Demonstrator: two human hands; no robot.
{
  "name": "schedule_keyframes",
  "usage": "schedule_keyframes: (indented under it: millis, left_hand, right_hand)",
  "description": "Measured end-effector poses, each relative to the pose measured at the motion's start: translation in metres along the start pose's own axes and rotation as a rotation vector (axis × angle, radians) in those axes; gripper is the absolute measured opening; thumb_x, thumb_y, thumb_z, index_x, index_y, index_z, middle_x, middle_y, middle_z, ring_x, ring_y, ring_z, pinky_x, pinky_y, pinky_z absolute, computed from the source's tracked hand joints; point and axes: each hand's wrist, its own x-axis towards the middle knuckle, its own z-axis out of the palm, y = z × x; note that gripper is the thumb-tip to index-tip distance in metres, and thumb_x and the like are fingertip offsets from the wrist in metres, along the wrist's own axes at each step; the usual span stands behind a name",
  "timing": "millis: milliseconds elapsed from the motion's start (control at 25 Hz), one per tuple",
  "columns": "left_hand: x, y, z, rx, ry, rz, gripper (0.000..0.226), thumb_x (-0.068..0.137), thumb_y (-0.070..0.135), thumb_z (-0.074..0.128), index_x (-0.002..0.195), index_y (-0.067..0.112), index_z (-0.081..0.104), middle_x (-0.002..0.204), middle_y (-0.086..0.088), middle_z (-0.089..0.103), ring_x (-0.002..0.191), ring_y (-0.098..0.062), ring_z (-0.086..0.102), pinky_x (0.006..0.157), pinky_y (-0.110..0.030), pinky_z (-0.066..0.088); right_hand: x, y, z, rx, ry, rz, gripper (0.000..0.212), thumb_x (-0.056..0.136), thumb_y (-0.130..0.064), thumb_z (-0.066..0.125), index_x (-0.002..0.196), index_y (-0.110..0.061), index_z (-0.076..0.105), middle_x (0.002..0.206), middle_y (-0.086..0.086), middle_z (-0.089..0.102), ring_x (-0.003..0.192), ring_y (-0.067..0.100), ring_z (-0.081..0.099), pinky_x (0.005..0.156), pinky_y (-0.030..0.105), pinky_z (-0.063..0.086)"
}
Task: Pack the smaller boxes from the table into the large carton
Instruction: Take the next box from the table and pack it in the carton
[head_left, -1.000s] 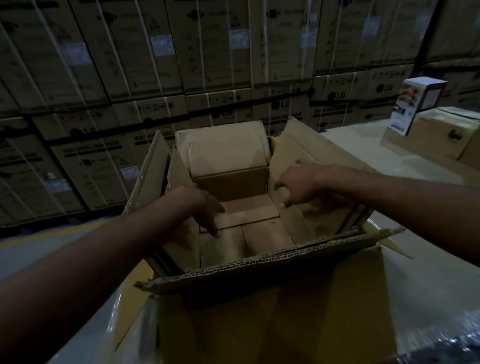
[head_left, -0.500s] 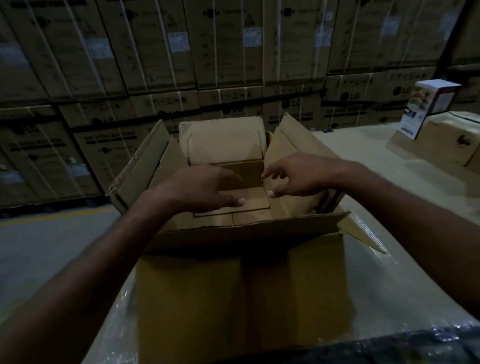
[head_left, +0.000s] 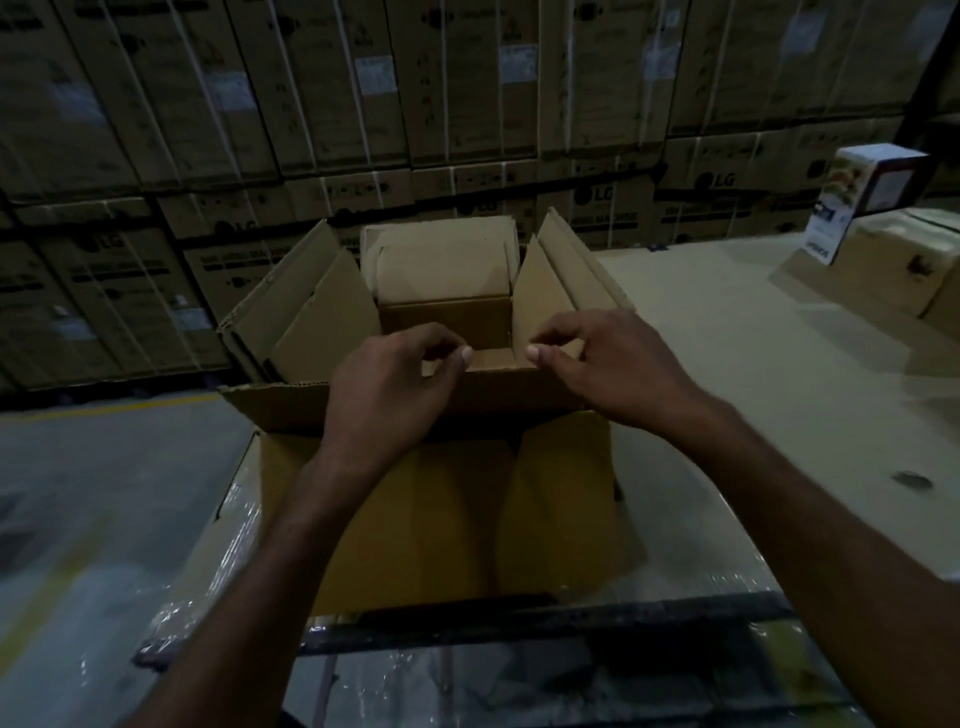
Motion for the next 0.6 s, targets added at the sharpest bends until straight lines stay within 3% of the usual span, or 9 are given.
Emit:
schedule_keyframes:
  millis: [120, 320, 600]
  left_hand:
    - [-0.024, 0.015, -0.002, -0.095, 0.115, 0.065, 0.026, 0.100, 0.038, 0.061, 0.119, 0.023, 0.070, 0.108, 0.006, 0.074, 0.086, -0.007, 0.066, 0.063, -0.028, 0.054]
    - [-0.075, 0.050, 0.004, -0.136, 0.224, 0.097, 0.023, 0.100, 0.034, 0.061, 0.117, 0.019, 0.069, 0.101, 0.004, 0.072, 0.086, -0.010, 0.060, 0.067, -0.029, 0.048]
    - [-0.139, 0.114, 0.038, -0.405, 0.011, 0.048, 0.022, 0.100, 0.039, 0.060, 0.113, 0.024, 0.069, 0.098, 0.010, 0.070, 0.085, -0.007, 0.062, 0.066, -0.028, 0.053]
  right_hand:
    - [-0.033, -0.008, -0.003, -0.002, 0.141, -0.023, 0.031, 0.097, -0.050, 0.061, 0.121, -0.031, 0.070, 0.114, -0.013, 0.070, 0.096, 0.004, 0.058, 0.092, 0.042, 0.052]
    - [-0.109, -0.021, 0.000, 0.005, 0.337, 0.043, 0.034, 0.096, -0.042, 0.066, 0.126, -0.026, 0.070, 0.116, -0.003, 0.071, 0.107, 0.014, 0.060, 0.092, 0.043, 0.050]
    - [-0.226, -0.014, -0.001, 0.185, 0.485, 0.247, 0.028, 0.095, -0.029, 0.073, 0.122, -0.026, 0.070, 0.112, -0.015, 0.071, 0.112, 0.007, 0.063, 0.093, 0.035, 0.053]
